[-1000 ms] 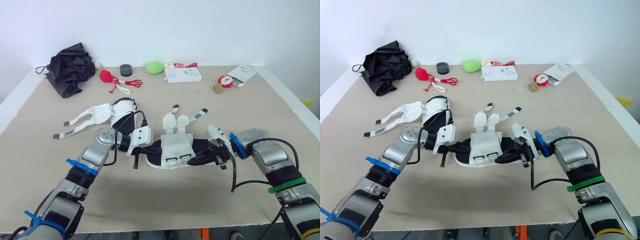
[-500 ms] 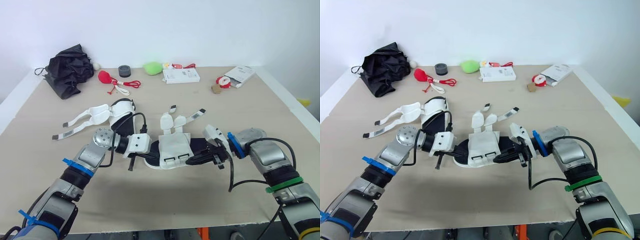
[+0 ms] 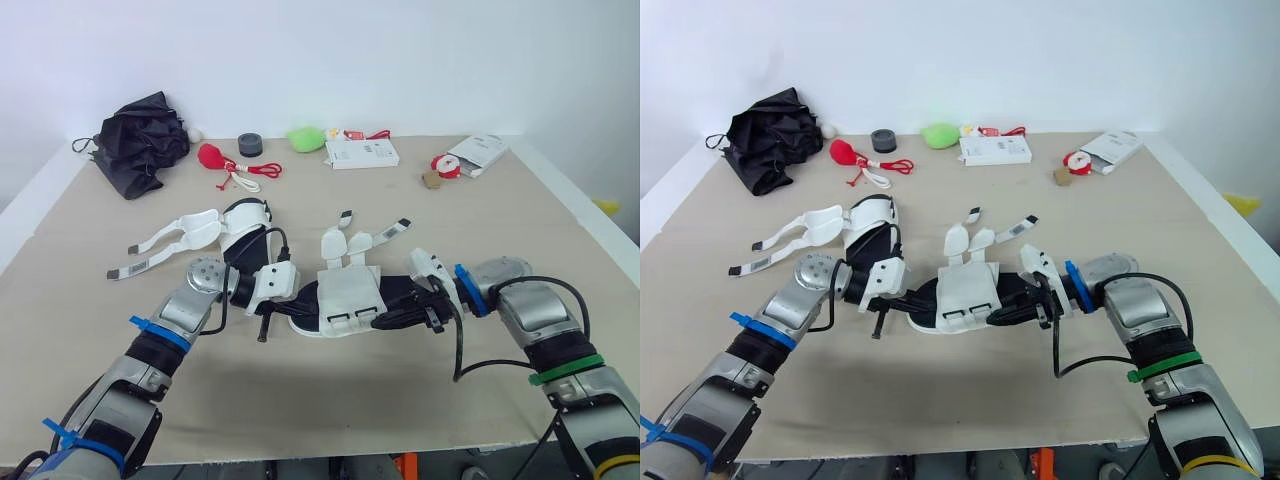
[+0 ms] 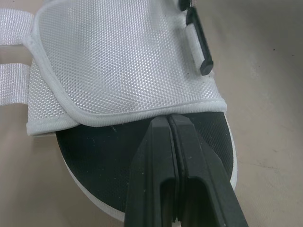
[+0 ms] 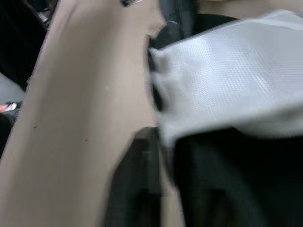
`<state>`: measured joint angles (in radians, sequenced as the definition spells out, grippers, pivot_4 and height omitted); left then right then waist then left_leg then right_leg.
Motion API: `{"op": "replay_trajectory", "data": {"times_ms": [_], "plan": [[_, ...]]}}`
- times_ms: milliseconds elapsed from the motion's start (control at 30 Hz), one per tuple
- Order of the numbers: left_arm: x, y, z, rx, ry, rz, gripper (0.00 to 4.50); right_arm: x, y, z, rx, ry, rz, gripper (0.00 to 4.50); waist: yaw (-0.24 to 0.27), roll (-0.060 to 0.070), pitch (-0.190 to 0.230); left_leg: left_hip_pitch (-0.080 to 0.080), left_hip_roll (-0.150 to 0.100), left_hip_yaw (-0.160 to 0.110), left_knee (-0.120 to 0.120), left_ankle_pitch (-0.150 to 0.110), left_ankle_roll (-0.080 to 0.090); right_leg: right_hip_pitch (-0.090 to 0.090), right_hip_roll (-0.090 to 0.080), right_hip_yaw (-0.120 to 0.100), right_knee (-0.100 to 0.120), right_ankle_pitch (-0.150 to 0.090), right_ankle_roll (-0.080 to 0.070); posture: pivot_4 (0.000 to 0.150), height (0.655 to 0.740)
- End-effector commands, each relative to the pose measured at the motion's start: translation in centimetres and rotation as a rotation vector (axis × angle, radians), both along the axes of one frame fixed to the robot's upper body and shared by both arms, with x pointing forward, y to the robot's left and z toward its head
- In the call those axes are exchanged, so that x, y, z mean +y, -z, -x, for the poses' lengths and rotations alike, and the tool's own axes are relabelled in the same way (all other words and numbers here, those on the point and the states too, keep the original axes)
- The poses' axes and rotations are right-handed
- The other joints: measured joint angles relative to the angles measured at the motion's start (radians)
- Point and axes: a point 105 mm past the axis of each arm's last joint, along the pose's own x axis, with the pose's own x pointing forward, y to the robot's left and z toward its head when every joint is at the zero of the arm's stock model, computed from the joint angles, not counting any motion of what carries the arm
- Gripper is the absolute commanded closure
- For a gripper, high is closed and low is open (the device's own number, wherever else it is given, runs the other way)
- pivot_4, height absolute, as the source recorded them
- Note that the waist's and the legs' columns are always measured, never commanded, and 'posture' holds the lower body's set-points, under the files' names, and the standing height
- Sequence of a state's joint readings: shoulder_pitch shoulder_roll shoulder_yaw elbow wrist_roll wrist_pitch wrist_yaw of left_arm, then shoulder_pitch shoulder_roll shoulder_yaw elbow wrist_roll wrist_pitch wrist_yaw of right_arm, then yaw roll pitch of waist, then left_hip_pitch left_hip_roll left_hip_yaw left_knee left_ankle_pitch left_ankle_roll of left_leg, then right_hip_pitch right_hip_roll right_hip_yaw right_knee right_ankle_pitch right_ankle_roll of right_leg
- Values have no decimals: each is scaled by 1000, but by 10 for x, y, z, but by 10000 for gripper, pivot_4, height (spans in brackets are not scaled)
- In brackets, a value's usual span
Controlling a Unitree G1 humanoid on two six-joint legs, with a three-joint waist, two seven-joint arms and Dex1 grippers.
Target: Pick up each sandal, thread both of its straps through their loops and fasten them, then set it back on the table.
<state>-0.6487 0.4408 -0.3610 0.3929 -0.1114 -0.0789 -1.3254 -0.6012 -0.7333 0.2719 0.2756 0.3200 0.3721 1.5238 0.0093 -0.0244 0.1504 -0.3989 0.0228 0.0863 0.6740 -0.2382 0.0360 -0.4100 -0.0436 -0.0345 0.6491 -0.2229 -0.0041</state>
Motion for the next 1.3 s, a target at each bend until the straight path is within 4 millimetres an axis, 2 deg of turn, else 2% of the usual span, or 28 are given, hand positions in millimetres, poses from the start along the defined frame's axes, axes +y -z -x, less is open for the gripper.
{"op": "replay_trajectory", "data": {"times_ms": [33, 133, 167, 300, 333, 433, 500, 533, 600, 667, 767, 833, 1033, 1300], "plan": [[20, 38, 3, 105, -36, -154, 45000, -14, -6, 5, 21, 3, 22, 15884, 0, 0, 0, 0, 0, 0, 0, 0, 0, 0, 0, 0, 0, 0, 0, 1500, 7400], [20, 37, 1, 93, -30, -157, 45000, -22, -10, 8, 21, 23, 25, 1280, -1, 0, 0, 0, 0, 0, 0, 0, 0, 0, 0, 0, 0, 0, 0, 1500, 7400], [20, 37, 0, 90, -26, -157, 45000, -26, -11, 10, 16, 32, 26, 219, -1, 0, 0, 0, 0, 0, 0, 0, 0, 0, 0, 0, 0, 0, 0, 1500, 7400], [18, 35, 0, 73, -10, -156, 45000, -43, -34, 12, -6, 100, -21, 219, 0, 0, 0, 0, 0, 0, -1, 0, 0, 0, 0, 0, 0, 0, 0, 1500, 7400], [18, 34, 0, 72, -9, -153, 45000, -46, -46, 8, -17, 141, -71, 219, -1, 0, 0, 0, 0, 0, -1, 0, 0, 0, 0, 0, 0, 0, 0, 1500, 7400], [16, 33, 1, 70, -11, -137, 45000, -49, -92, -7, -46, 250, -264, 219, -3, 2, 0, 0, 1, 1, -1, 0, 0, -1, 0, 0, 0, 0, 0, 1500, 7400], [14, 33, 2, 70, -4, -130, 45000, -50, -121, -27, -87, 367, -400, 219, -3, 3, 0, 0, 1, 1, -1, 0, 0, -1, 0, 0, 0, 1, 0, 1500, 7400], [13, 33, 4, 70, 2, -129, 45000, -50, -127, -39, -109, 433, -435, 219, -4, 3, -1, 0, 1, 1, -1, 0, 0, -1, 0, 0, -1, 1, 0, 1500, 7400], [13, 34, 5, 65, 13, -132, 45000, -50, -117, -60, -92, 559, -415, 219, -1, 1, -2, 0, 3, 2, -2, 0, 0, -1, 0, -1, -1, 2, -2, 1500, 7400], [12, 34, 5, 59, 18, -135, 45000, -46, -103, -68, -14, 604, -382, 219, 0, -2, -3, 0, 5, 2, -3, 0, -1, -1, 0, -4, -2, 1, -5, 1500, 7400], [10, 33, 5, 49, 23, -132, 45000, -33, -83, -64, 83, 571, -305, 219, 2, 1, -3, -5, 4, 4, -4, 0, -1, -6, -2, -4, -2, 4, -12, 1500, 7400], [8, 32, 5, 46, 22, -125, 45000, -25, -73, -57, 190, 530, -275, 219, 2, 3, -3, -10, 4, 5, -4, 0, -1, -10, -2, -2, -2, 5, -9, 1500, 7400], [8, 31, 6, 45, 20, -119, 45000, -9, -62, -58, 271, 484, -231, 219, 1, 3, -3, -11, 3, 6, -3, 0, 1, -11, -2, -2, -2, 3, -1, 1500, 7400], [10, 32, 8, 49, 11, -118, 45000, 13, -50, -70, 318, 461, -239, 219, -1, 3, -3, -10, 3, 6, -3, 1, 2, -11, -2, -1, -2, 4, -1, 1500, 7400]]}}
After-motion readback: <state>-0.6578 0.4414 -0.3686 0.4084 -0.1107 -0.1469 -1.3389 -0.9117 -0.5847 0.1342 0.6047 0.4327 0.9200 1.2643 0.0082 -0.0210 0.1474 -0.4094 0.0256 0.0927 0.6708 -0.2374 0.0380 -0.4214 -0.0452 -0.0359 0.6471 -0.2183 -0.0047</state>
